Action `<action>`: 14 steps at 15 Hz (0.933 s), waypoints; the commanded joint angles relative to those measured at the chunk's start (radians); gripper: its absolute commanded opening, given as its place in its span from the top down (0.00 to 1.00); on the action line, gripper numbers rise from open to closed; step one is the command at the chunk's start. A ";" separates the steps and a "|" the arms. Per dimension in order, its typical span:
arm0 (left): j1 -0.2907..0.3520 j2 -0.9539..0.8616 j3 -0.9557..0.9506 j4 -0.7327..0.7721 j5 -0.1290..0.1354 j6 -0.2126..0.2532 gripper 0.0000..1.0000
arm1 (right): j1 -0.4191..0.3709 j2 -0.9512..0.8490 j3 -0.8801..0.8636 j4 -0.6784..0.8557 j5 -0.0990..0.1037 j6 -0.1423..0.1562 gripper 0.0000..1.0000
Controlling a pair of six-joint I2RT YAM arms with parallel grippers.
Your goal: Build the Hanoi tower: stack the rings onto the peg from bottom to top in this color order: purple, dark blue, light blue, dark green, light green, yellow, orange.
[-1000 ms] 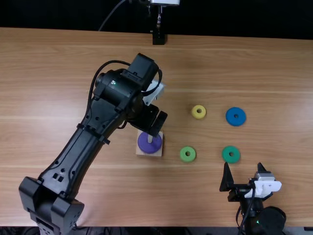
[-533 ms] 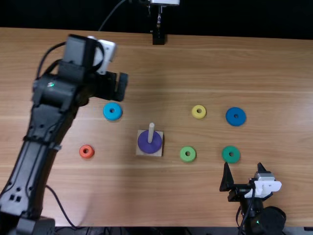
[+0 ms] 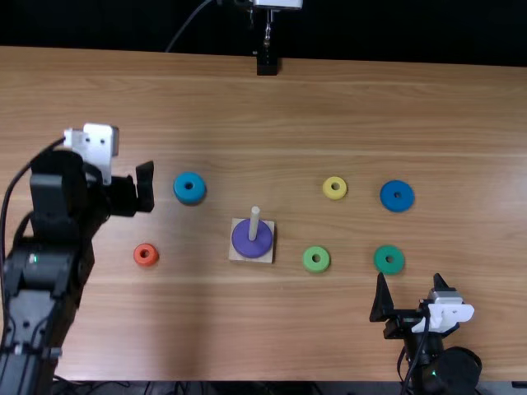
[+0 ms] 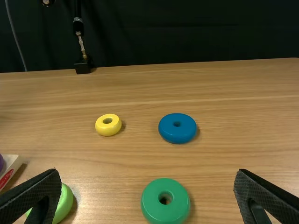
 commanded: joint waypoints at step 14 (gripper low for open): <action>0.018 -1.194 -0.870 -0.019 -0.118 0.012 0.00 | -0.011 -0.013 -0.058 -0.079 -0.003 -0.004 0.00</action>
